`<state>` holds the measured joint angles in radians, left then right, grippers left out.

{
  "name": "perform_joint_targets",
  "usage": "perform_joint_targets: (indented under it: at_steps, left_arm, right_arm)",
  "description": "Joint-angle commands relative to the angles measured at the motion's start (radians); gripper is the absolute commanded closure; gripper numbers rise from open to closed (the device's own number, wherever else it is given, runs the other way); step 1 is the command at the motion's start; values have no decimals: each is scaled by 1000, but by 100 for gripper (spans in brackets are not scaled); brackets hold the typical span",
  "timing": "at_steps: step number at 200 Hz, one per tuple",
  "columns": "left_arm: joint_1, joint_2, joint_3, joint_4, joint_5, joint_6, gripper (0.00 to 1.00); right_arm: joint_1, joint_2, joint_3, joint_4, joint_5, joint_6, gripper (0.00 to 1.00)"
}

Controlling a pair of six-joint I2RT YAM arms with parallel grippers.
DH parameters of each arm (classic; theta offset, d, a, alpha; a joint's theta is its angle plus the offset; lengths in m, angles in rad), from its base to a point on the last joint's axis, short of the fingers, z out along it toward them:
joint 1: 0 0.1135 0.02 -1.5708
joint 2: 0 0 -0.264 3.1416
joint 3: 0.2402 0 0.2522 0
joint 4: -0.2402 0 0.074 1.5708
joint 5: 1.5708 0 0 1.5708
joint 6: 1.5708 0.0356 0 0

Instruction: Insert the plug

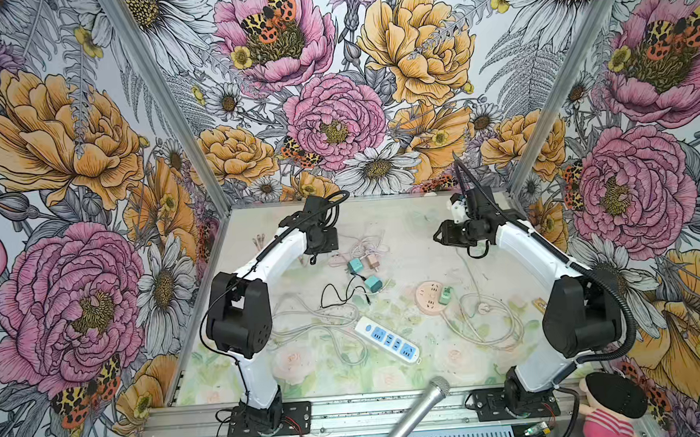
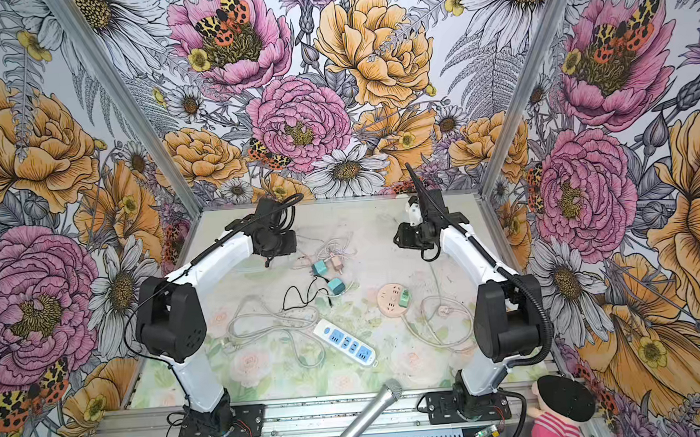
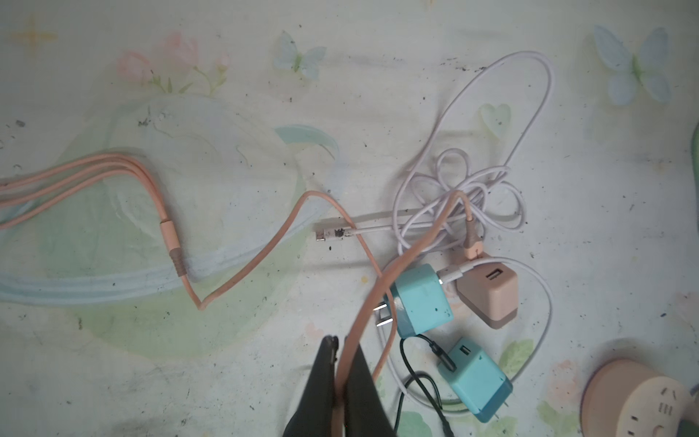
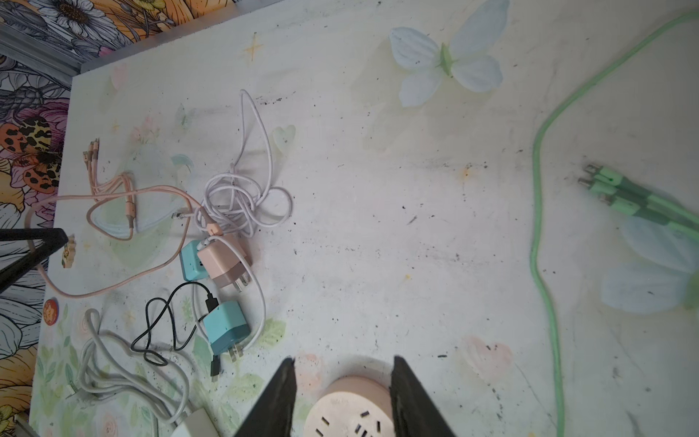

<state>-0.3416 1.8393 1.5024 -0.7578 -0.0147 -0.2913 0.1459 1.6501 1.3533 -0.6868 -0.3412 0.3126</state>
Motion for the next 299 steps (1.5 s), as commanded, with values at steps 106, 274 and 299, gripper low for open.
perform_joint_targets:
  at_steps: [106, 274, 299]
  left_arm:
    - [-66, -73, -3, 49, -127, -4, 52]
    - [-129, -147, -66, 56, -122, -2, 48]
    - [-135, -137, -82, 72, -96, -3, 49]
  right_arm:
    - [232, 246, 55, 121, -9, 45, 56]
    - [327, 437, 172, 154, 135, 76, 100]
    - [329, 358, 156, 155, 142, 78, 100]
